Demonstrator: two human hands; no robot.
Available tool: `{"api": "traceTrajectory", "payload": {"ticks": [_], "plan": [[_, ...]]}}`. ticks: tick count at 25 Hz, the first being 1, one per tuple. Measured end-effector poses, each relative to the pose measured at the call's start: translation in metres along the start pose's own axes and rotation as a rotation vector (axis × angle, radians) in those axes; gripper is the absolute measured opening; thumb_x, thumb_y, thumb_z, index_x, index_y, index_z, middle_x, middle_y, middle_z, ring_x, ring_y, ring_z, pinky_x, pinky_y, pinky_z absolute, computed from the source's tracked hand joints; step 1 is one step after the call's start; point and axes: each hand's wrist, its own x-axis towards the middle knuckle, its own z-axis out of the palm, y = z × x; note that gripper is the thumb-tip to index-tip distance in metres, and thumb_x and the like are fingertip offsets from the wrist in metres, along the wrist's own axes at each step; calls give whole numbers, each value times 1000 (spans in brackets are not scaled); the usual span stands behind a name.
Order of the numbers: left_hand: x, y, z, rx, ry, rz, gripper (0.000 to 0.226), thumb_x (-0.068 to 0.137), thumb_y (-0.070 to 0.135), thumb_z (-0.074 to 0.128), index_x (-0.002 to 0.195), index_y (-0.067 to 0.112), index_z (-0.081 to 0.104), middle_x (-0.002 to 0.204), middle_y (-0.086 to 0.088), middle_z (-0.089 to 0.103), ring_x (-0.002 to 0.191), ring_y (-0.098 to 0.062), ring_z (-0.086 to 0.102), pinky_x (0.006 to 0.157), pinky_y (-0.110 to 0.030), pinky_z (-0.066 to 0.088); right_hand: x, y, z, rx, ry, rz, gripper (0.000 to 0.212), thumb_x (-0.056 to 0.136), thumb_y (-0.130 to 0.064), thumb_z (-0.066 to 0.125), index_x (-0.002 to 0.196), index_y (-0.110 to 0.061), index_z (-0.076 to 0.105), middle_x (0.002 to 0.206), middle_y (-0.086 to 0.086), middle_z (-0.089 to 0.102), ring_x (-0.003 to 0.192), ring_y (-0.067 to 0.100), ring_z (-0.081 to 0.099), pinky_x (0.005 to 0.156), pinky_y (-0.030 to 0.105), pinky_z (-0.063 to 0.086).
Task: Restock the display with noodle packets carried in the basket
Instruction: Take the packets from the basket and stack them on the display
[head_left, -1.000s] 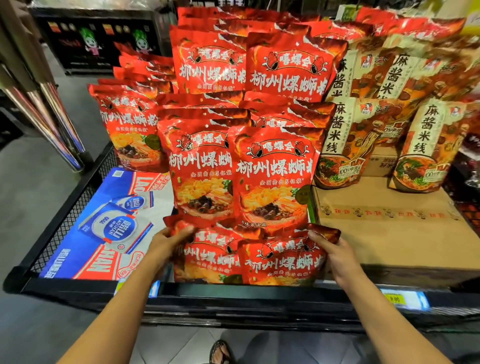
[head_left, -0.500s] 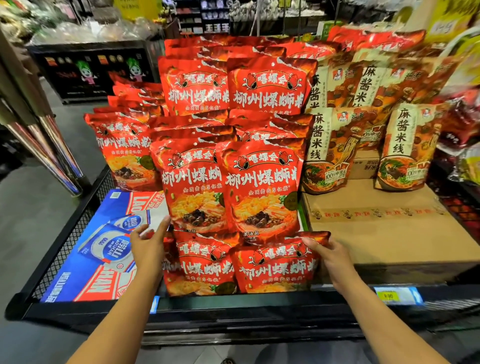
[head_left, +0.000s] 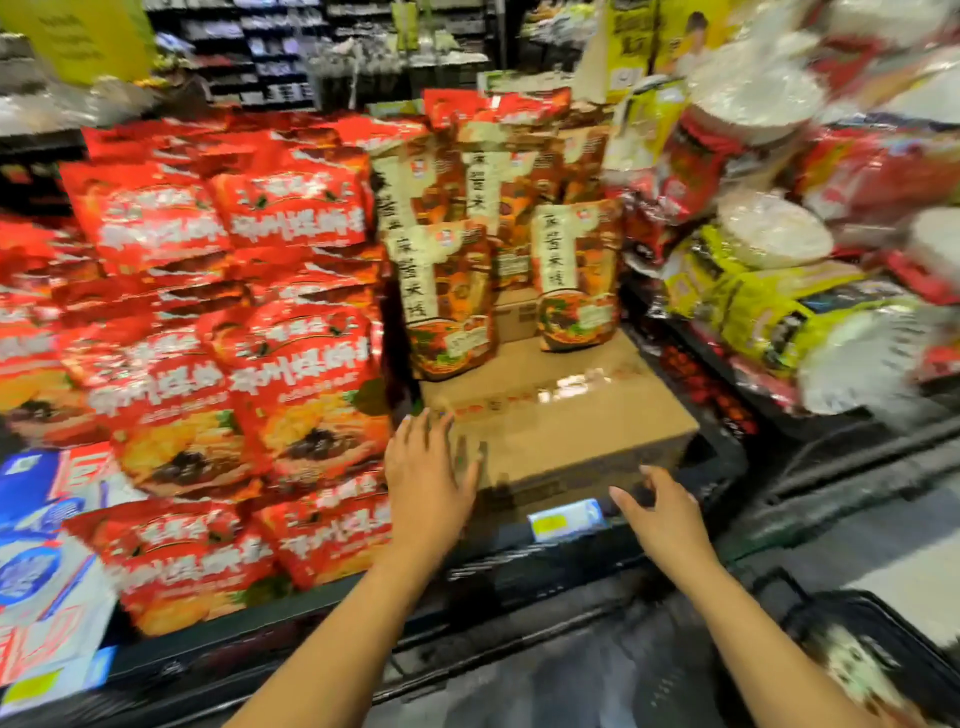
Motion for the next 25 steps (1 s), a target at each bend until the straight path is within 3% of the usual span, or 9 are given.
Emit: {"api": "traceTrajectory", "payload": {"ticks": [3,8,11,14,16,19,23,25], "plan": [[-19,84,56,7,-246,171,61,94,47,53,142,11,46,152,-15,40,142,-36,32,116,-49,28,-21,73,-56,-61,29,155,67,94,-45,58,148,-14,35,144,9,47,137,34,36,105,45,40],[-57,202,137,91,-531,501,75,97,59,39,156,17,20,163,-8,18,151,-27,13,122,-39,12,-77,195,-128,-136,193,393,71,89,-57,57,143,-12,45,135,13,57,124,33,52,97,37,44],[-84,255,173,170,-686,624,81,96,63,39,157,15,17,163,-9,20,150,-26,15,122,-37,15,-114,250,-151,-129,264,543,85,75,-70,34,134,-12,52,129,14,61,116,35,57,95,40,46],[-105,292,201,228,-853,691,83,95,63,41,157,13,16,162,-8,22,150,-26,19,118,-36,20,-148,278,-162,-59,325,619,61,91,-50,56,137,-10,49,134,15,59,119,37,57,96,43,46],[-112,312,219,251,-930,739,82,95,62,42,156,12,18,160,-9,27,147,-27,24,116,-36,23,-162,296,-163,17,384,703,60,92,-42,62,139,-8,48,131,20,60,116,39,59,92,42,48],[-114,341,251,274,-1021,772,81,94,62,45,154,12,23,155,-7,35,143,-27,32,112,-37,30,-169,315,-171,58,394,830,66,86,-48,67,141,-17,48,128,14,64,115,34,61,89,36,51],[-104,378,297,319,-1134,792,76,94,61,47,150,13,28,150,-7,42,139,-27,38,108,-38,37,-160,347,-187,93,321,1019,79,72,-65,53,137,-22,47,120,13,69,108,33,65,83,35,52],[-96,394,318,346,-1168,797,73,94,60,47,148,14,30,147,-7,45,137,-28,40,106,-39,38,-149,352,-199,80,281,1071,56,84,-57,58,125,-20,50,124,11,66,111,31,63,77,32,48]]}}
